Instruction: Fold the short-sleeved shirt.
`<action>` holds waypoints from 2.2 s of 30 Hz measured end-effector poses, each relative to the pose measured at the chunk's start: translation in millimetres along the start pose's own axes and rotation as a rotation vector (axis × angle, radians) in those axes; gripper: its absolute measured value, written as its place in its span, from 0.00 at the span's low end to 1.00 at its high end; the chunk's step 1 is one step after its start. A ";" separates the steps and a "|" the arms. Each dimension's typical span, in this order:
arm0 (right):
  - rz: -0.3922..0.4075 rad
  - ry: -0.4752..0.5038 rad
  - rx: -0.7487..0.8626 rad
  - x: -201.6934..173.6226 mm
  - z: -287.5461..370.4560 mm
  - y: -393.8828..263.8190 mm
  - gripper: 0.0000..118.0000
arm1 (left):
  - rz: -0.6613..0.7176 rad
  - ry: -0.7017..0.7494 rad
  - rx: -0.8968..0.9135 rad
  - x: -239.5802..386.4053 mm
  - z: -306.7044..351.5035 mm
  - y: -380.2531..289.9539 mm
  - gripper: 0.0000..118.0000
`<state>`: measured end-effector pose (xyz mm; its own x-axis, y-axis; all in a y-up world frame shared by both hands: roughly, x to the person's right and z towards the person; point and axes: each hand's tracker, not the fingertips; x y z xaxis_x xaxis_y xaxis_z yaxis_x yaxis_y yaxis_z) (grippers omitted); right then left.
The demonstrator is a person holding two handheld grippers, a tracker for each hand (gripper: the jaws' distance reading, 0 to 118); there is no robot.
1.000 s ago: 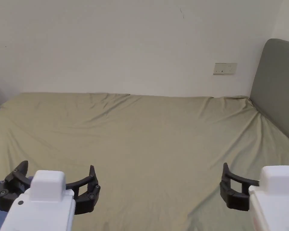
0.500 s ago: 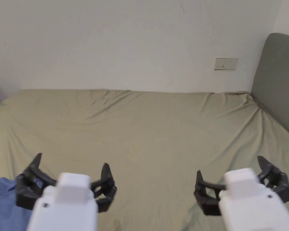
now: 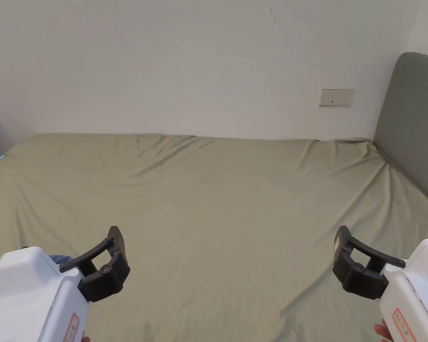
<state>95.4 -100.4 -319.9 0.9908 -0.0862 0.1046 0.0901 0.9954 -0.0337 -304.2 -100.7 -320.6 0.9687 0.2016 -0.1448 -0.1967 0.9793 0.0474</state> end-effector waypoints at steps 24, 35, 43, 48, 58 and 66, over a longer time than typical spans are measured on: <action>0.029 0.029 -0.028 3.2 5.9 2.2 0.03 | -0.099 -0.179 -0.047 3.3 4.5 10.1 0.02; 0.085 0.007 -0.052 -4.0 9.5 3.4 0.00 | -0.206 -0.091 -0.002 9.0 12.2 16.3 0.00; 0.089 0.237 -0.044 -69.8 -11.1 14.9 0.00 | -0.227 0.092 0.005 -54.3 39.0 33.6 0.00; 0.047 0.503 -0.075 -155.8 -24.6 7.2 0.00 | -0.267 0.324 0.006 -115.9 82.5 49.7 0.00; 0.057 0.803 -0.119 -273.3 -8.5 -12.6 0.00 | -0.280 0.587 -0.017 -177.1 140.2 62.1 0.00; 0.063 0.828 -0.152 -290.2 -13.3 -21.8 0.00 | -0.263 0.586 -0.062 -191.1 128.4 61.0 0.00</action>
<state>-192.7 -97.7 -362.7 0.7436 -0.0928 -0.6621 -0.0141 0.9879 -0.1542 -481.9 -81.7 -163.1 0.7459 -0.0868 -0.6604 0.0111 0.9930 -0.1180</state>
